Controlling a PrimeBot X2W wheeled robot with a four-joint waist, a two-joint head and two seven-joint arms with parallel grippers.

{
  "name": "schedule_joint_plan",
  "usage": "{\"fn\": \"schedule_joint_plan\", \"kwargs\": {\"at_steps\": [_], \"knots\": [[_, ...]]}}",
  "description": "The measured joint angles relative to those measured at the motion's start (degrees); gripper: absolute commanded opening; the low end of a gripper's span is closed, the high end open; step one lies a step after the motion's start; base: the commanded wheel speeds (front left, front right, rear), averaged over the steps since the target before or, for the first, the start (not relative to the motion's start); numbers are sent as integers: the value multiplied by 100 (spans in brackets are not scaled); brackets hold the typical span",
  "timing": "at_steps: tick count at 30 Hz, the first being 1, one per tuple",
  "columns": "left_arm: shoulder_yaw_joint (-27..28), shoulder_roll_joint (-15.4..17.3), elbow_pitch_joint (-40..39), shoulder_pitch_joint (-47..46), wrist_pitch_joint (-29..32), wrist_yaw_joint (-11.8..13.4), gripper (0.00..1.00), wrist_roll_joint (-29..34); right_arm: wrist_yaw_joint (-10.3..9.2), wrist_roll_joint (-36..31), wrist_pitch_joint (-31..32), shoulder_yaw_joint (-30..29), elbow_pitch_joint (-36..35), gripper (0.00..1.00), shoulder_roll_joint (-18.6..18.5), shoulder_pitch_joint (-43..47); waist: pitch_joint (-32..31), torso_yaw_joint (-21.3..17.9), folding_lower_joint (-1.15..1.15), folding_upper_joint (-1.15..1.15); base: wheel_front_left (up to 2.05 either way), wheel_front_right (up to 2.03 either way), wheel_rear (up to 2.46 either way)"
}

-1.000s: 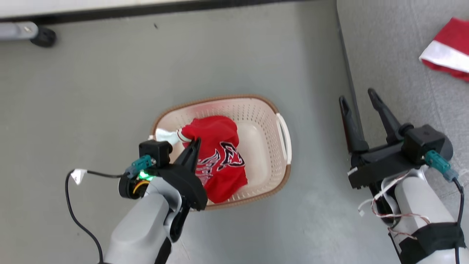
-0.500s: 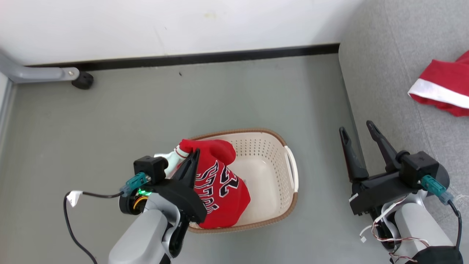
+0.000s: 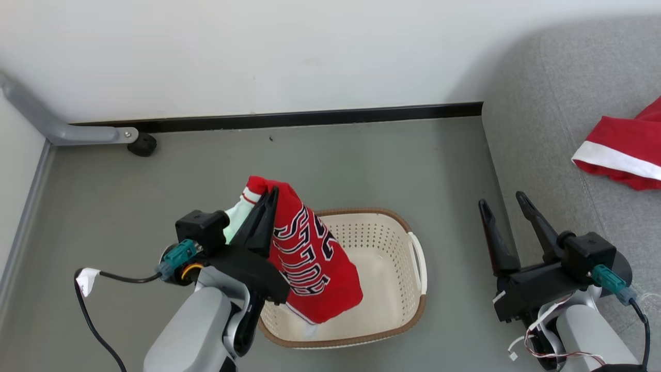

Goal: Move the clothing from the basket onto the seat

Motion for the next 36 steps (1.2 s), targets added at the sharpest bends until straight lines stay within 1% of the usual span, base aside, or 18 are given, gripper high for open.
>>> {"fn": "schedule_joint_plan", "kwargs": {"at_steps": [4, 14, 21, 24, 30, 36], "knots": [[82, 34, -443, 46, 0, 48, 0, 166, 0, 0, 0, -19, -1, 100, -4, 77, -88, 42, 0, 0, 0, 0, 0], [205, 169, -1408, 69, -1, 49, 0, 631, 0, 0, 1, 25, 44, 100, 23, 262, -300, 154, 1, 1, 0, 0, 0], [269, 243, -2057, 70, -2, 100, 0, 856, 0, 0, 1, 38, 58, 100, 40, 373, -425, 227, 0, 1, 0, 0, 0], [297, 321, -2358, 71, -2, 100, 0, 984, 0, 0, 1, 54, 53, 100, 64, 376, -446, 247, 0, 1, 0, 0, 0], [283, 360, -2806, 68, -3, 100, 0, 1136, 0, 2, 1, 73, 52, 100, 98, 378, -439, 272, 1, 0, 0, 0, 0], [277, 380, -3048, 66, -21, 101, 0, 1211, 0, 2, 1, 104, 40, 100, 113, 378, -413, 275, 1, 1, 0, 0, 0]]}}
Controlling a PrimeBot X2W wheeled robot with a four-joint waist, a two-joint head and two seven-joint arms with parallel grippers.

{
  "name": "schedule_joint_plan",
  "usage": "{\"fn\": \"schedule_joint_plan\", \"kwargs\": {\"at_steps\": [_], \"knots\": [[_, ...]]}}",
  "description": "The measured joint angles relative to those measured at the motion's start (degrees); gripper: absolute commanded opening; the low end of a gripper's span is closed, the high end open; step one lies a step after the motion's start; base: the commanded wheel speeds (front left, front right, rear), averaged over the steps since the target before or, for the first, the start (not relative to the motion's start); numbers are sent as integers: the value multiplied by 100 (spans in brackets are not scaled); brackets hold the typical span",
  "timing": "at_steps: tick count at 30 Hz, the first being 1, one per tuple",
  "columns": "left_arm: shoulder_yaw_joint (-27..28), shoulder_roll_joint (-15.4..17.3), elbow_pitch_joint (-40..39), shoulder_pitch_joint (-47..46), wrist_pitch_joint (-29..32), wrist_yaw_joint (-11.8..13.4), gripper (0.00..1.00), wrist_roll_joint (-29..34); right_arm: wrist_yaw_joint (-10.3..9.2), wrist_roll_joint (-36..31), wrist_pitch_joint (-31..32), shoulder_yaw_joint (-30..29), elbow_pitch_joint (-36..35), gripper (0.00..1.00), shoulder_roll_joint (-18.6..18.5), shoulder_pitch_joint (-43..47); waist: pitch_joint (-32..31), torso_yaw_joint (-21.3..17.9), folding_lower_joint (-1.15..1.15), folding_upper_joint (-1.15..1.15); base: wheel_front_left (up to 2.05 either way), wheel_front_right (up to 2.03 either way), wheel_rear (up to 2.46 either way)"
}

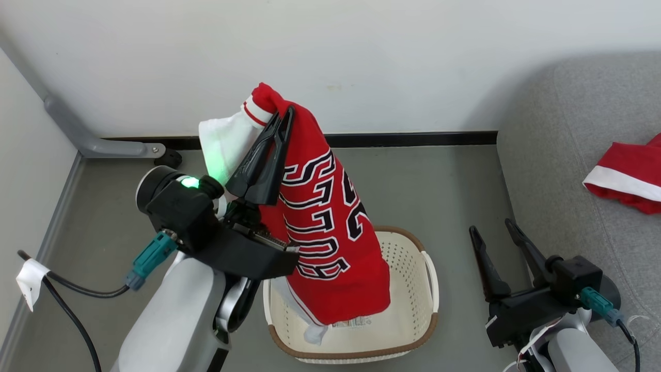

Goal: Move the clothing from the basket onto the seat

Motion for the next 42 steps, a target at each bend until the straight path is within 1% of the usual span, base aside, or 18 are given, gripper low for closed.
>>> {"fn": "schedule_joint_plan", "kwargs": {"at_steps": [9, 18, 20, 21, 24, 29, 35, 38, 42], "knots": [[-4, 0, -164, -3, 1, 7, 0, 133, 0, 0, 0, 177, -188, 100, 4, -46, 54, -28, 0, 0, 0, 0, 0], [-5, -5, -169, -3, 1, 7, 0, 148, 3, 153, -1, 1159, -687, 100, -41, -342, 95, -60, 0, 0, 0, 0, 0], [-16, -19, -169, -4, 1, 7, 0, 149, 5, 160, 0, 1427, -761, 100, -129, -444, 101, -64, 0, 0, 0, 0, 0], [-16, -19, -169, -4, 1, 7, 0, 149, 5, 160, 0, 1427, -761, 100, -129, -444, 101, -64, 0, 0, 0, 0, 0], [-38, -55, -169, -7, 0, 4, 0, 149, 5, 181, -1, 1856, -790, 100, -315, -640, 106, -65, 0, 0, 0, 0, 0], [-91, -130, -167, -27, 0, -3, 0, 149, 5, 375, -1, 2466, -723, 100, -548, -921, 107, -46, 0, 0, 0, 0, 0], [-216, -196, -157, -39, 1, -12, 0, 149, 5, 576, -1, 3205, -387, 100, -802, -1241, 102, 15, 0, 0, 0, 0, 0], [-270, -225, -120, -59, 1, -60, 0, 149, 5, 755, -1, 3419, -280, 100, -880, -1349, 86, 51, 0, 0, 0, 0, 0], [-346, -255, -91, -70, 0, -64, 0, 149, 7, 873, 0, 3453, -92, 100, -917, -1552, 55, 96, 0, 0, 0, 0, 0]]}}
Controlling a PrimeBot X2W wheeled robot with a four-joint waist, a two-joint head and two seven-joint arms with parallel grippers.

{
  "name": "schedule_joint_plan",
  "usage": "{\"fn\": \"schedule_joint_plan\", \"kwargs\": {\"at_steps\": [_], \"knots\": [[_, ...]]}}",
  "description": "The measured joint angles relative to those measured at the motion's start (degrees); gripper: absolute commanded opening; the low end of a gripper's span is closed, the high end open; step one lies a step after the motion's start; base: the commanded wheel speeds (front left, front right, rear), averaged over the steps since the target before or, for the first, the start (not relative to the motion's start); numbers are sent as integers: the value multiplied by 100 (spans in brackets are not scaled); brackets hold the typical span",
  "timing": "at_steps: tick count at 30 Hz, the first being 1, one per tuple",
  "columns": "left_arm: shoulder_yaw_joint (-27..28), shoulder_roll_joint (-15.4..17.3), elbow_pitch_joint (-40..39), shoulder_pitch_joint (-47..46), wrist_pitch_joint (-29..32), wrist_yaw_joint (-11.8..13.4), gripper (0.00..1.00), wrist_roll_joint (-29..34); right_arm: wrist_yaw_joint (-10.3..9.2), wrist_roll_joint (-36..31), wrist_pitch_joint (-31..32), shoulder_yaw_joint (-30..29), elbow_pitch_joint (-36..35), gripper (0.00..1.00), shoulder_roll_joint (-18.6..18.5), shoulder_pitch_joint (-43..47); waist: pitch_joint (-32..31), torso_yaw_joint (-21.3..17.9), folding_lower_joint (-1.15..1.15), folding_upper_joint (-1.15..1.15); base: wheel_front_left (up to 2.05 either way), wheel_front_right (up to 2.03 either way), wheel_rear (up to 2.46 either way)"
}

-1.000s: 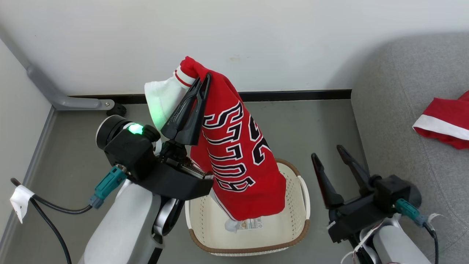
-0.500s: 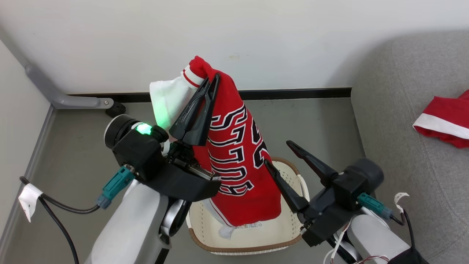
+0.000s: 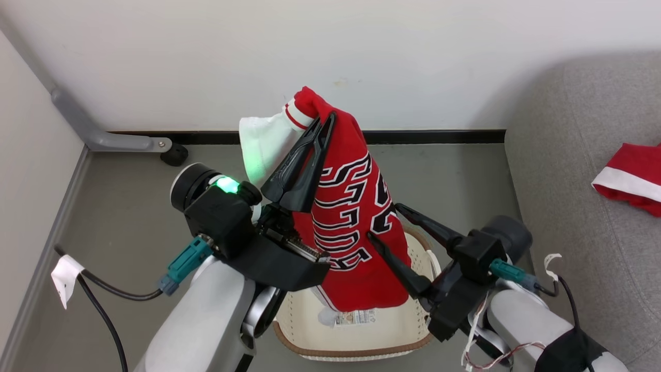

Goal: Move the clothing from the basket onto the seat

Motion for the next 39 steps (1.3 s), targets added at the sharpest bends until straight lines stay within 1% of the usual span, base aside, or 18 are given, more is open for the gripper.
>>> {"fn": "schedule_joint_plan", "kwargs": {"at_steps": [4, 8, 13, 18, 19, 20, 21, 25, 34, 35, 36, 37, 38, 39], "knots": [[-36, 0, -1, 0, 0, -43, 0, 0, 0, 192, -1, 5, 136, 100, 3, -194, -14, 29, 0, 0, 0, 0, 0], [-92, -11, -3, 2, 1, -47, 0, 0, -1, 293, -1, 182, 266, 100, 14, -316, -18, 64, 0, 0, 0, 0, 0], [-138, -16, -5, 5, 1, -48, 0, 0, 0, 415, -1, 399, 448, 100, 103, -555, -7, 103, 0, 0, 0, 0, 0], [-193, -40, -13, 5, 1, -92, 0, 0, 0, 599, 0, 479, 653, 100, 185, -767, 13, 132, 0, 0, 0, 0, 0], [-198, -45, -14, 5, 0, -92, 0, 0, 0, 619, -1, 495, 695, 79, 197, -804, 19, 137, 0, 0, 0, 0, 0], [-200, -46, -14, 5, 0, -92, 0, 0, 0, 654, -1, 511, 748, 42, 212, -842, 24, 141, 0, 0, 0, 0, 0], [-203, -47, -14, 5, 0, -92, 0, 0, 0, 686, -1, 523, 787, 0, 221, -871, 30, 146, 0, 0, 0, 0, 0], [-210, -57, 10, 6, 0, -93, 0, -1, 0, 801, -1, 557, 914, 0, 269, -954, 46, 159, 0, 0, 0, 0, 0], [-145, -63, 118, 24, 0, -98, 0, -10, 0, 1010, 0, 279, 971, 0, 338, -959, 64, 138, 0, 0, 0, 0, 0], [-129, -64, 140, 29, 0, -98, 13, -10, -1, 1027, 0, 245, 970, 0, 336, -958, 67, 131, 0, 0, 0, 0, 0], [-112, -66, 146, 36, 0, -98, 38, -10, 0, 1035, 0, 208, 964, 0, 334, -957, 70, 124, 0, 0, 0, 0, 0], [-89, -66, 135, 55, 0, -98, 89, -10, -1, 1035, 0, 176, 947, 0, 335, -957, 78, 115, 0, 0, 0, 0, 0], [-73, -64, 145, 70, -1, -98, 100, -10, 0, 1036, 0, 132, 938, 0, 334, -957, 87, 103, 0, 0, 0, 0, 0], [-74, -70, 179, 69, -8, -99, 100, -11, 0, 1044, 0, 62, 936, 0, 331, -957, 95, 91, 0, 0, 0, 0, 0]]}}
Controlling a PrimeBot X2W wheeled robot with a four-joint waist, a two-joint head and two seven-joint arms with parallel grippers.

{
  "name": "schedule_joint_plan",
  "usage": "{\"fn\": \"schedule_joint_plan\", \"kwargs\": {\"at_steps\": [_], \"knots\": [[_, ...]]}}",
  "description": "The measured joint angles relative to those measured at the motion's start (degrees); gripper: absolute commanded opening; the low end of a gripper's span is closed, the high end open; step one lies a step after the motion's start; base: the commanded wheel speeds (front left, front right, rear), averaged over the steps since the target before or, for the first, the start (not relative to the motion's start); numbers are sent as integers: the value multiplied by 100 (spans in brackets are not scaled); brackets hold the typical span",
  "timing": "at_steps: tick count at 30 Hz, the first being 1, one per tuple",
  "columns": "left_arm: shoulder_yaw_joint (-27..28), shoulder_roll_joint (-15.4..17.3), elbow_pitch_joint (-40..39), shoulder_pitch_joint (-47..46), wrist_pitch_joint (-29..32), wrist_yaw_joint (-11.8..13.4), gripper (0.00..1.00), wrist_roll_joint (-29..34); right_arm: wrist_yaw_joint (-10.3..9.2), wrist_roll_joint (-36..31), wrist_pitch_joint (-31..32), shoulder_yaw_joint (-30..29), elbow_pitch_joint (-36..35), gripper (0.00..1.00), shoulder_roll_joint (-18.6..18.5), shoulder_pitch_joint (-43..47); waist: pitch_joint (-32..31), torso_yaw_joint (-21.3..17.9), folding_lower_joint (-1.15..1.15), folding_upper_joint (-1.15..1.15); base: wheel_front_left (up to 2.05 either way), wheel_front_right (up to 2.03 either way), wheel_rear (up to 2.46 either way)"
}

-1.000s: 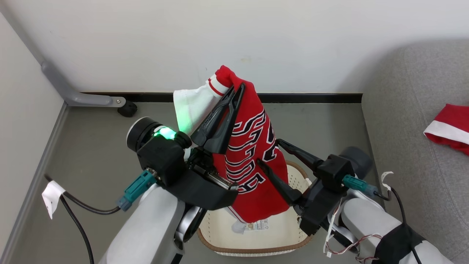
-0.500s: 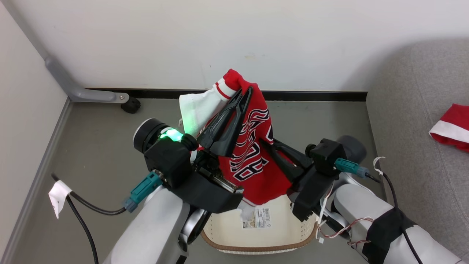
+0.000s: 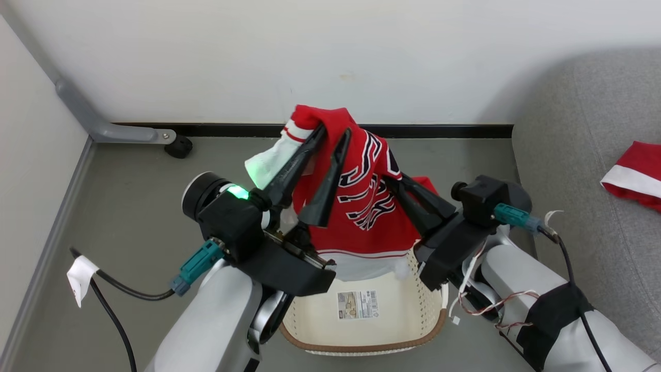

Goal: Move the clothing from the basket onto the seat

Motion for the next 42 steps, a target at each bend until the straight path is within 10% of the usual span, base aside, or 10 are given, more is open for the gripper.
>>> {"fn": "schedule_joint_plan", "kwargs": {"at_steps": [42], "knots": [[16, -34, 613, 712, 0, -93, 100, 54, 0, -304, 0, -1067, -399, 0, -53, -102, -8, -1341, 0, 0, 0, 0, 0]]}}
